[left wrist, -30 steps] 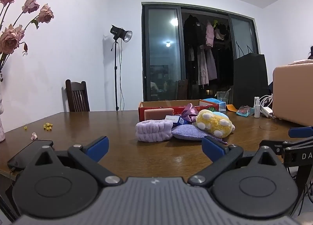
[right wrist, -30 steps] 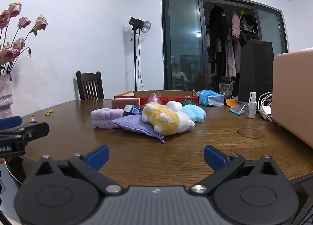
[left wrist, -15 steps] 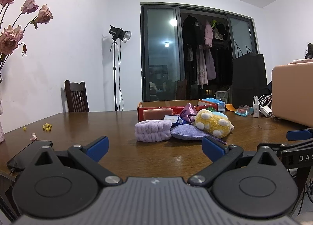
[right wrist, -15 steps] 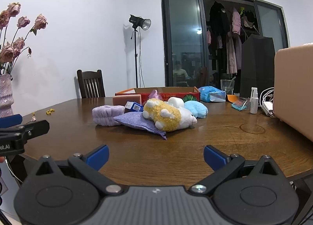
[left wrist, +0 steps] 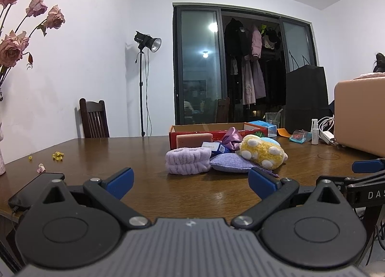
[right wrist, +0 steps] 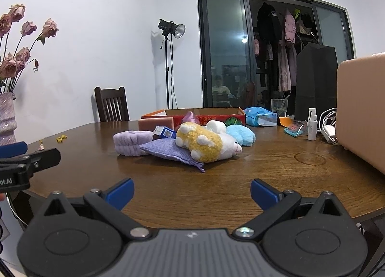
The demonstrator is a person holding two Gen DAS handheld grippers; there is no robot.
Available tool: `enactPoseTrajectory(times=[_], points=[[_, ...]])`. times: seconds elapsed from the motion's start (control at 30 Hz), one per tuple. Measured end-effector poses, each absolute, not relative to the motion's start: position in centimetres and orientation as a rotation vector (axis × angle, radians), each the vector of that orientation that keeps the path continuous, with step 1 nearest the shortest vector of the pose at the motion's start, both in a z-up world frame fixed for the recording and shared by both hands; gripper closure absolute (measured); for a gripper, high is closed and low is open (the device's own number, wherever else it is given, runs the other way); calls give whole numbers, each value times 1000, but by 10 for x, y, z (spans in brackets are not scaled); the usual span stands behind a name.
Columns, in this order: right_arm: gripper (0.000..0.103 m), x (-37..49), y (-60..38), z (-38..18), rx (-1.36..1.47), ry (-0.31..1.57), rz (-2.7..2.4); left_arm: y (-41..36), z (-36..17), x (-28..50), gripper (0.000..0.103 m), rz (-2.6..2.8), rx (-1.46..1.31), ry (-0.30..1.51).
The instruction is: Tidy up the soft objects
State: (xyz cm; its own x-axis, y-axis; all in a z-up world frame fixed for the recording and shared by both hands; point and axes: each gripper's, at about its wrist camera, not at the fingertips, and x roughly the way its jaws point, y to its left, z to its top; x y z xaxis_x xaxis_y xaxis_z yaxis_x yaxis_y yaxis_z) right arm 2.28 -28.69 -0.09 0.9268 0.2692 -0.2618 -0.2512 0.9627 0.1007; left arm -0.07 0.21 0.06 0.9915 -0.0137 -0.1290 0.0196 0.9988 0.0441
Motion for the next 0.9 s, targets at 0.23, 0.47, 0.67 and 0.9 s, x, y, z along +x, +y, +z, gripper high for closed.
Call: enactPoseTrajectory(times=[0.23,0.47,0.67,0.9], points=[[0,22,-286,-1,61,277,271,2,1,-1,0,-16,45,128],[0,23,-287,-1,66,282,271,2,1,-1,0,-17,45,129],[0,23,-287,-2,64,284,269,2,1,-1,0,-17,45,128],[0,24,-287,-2,64,281,269,2,1,0,0,-17,45,129]])
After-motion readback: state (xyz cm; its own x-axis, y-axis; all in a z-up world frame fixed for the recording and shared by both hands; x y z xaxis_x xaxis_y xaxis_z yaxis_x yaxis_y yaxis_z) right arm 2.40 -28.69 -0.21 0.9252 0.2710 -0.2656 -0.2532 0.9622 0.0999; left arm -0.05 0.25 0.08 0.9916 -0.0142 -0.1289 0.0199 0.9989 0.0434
